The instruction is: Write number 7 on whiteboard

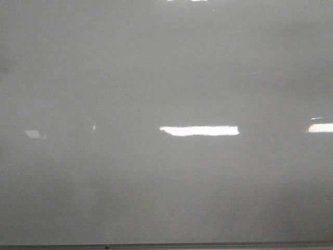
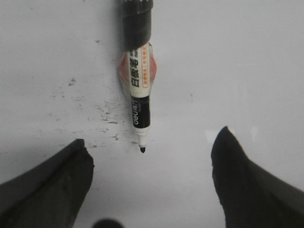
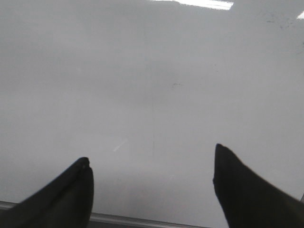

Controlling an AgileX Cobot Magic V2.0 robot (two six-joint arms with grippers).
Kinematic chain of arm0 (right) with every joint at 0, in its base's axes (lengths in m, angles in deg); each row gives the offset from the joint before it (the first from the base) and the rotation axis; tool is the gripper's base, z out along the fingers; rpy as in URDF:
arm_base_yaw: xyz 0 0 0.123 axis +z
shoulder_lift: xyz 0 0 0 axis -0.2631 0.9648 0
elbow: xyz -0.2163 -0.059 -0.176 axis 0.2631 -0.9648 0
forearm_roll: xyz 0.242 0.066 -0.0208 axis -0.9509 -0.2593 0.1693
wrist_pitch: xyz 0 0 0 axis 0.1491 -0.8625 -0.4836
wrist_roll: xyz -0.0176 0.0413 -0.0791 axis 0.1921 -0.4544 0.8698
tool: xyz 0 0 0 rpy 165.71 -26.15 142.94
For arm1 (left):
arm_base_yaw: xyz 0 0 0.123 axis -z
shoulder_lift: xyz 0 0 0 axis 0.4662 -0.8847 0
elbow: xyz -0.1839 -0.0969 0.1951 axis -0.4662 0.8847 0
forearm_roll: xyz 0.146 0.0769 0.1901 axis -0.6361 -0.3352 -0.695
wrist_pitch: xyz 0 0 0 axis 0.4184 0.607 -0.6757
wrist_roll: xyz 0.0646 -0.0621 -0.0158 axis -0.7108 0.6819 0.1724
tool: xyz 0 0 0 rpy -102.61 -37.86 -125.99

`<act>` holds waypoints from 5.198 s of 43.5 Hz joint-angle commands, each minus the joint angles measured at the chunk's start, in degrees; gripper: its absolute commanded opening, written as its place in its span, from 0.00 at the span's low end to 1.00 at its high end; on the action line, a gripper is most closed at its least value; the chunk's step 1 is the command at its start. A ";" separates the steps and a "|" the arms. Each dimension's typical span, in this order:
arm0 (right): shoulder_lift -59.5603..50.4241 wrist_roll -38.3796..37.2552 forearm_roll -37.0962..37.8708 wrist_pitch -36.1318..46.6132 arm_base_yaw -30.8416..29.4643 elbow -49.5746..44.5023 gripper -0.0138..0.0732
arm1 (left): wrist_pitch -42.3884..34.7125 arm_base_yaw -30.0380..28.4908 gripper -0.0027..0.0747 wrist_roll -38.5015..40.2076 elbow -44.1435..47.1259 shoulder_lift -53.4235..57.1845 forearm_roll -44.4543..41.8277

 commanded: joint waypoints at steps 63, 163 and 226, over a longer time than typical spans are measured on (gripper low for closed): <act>0.33 0.61 0.20 4.33 -0.02 1.96 0.79 | -13.13 0.25 0.16 0.59 -5.92 -13.87 0.59; 28.10 60.13 -41.55 -11.02 33.00 16.11 0.37 | 33.81 47.37 0.02 -44.39 -21.20 -13.05 13.11; 6.56 21.97 -25.45 11.33 18.52 1.39 0.08 | 29.96 16.19 0.56 -23.90 -9.56 16.10 17.09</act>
